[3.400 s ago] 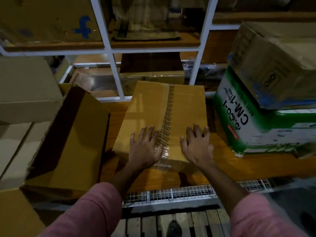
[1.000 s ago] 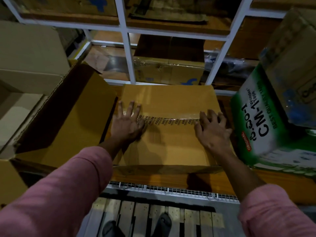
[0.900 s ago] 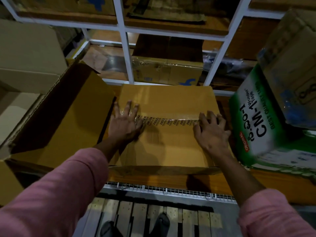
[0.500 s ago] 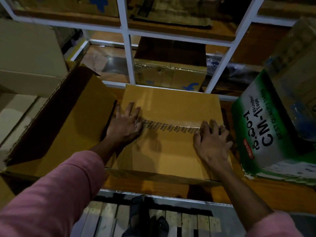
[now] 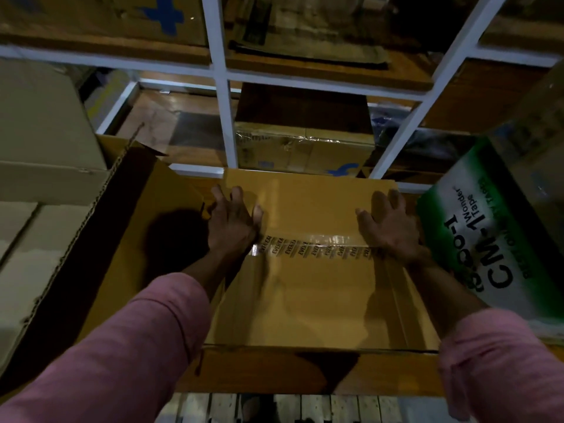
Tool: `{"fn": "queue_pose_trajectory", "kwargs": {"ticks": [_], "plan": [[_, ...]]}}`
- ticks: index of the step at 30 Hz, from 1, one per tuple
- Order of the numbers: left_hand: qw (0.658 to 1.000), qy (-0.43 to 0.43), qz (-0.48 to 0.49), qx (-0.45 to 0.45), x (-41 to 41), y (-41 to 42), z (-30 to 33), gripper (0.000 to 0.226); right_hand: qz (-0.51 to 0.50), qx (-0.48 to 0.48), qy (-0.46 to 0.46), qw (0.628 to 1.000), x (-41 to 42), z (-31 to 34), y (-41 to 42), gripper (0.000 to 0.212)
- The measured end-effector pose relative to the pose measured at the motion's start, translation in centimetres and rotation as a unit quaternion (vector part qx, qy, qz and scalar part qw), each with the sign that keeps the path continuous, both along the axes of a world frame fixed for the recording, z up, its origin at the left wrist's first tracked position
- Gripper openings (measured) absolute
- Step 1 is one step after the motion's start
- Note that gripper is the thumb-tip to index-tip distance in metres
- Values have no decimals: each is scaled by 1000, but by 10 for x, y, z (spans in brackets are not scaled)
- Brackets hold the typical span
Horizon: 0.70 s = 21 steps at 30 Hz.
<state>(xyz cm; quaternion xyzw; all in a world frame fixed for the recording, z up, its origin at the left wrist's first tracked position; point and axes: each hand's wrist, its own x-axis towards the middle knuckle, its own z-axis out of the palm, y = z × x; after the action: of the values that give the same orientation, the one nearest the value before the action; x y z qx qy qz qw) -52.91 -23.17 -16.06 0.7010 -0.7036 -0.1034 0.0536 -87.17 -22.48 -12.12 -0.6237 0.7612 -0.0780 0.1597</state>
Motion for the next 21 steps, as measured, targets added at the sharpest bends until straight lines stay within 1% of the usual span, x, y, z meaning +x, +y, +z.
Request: {"fn": "queue_pose_trajectory", "kwargs": {"ticks": [2, 3, 5, 8, 10, 12, 14, 16, 21], "plan": [[996, 74, 37, -27, -4, 1, 11, 61, -4, 10, 2, 1000, -2, -7, -1, 79], [995, 83, 44, -47, -5, 3, 19, 62, 2, 12, 9, 1000, -3, -10, 0, 81], [995, 81, 28, -56, -2, 2, 20, 66, 23, 19, 17, 999, -6, -14, 1, 87], [998, 60, -9, -24, 2, 5, 20, 73, 40, 23, 9, 999, -9, -14, 4, 90], [999, 44, -8, -1, 1, 10, 24, 75, 40, 14, 4, 999, -8, -11, 10, 90], [1000, 25, -1, -7, 0, 18, 32, 79, 20, -9, -14, 1000, -6, -5, 18, 97], [999, 35, 13, -36, 1, 27, 43, 83, 11, -49, -47, 998, -6, 5, 25, 104], [995, 67, 27, -71, 0, 34, 61, 85, 15, -112, -64, 992, -8, 24, 30, 107], [966, 86, 32, -242, -19, 56, 121, 95, 25, -289, -69, 954, -14, 94, 50, 109]]}}
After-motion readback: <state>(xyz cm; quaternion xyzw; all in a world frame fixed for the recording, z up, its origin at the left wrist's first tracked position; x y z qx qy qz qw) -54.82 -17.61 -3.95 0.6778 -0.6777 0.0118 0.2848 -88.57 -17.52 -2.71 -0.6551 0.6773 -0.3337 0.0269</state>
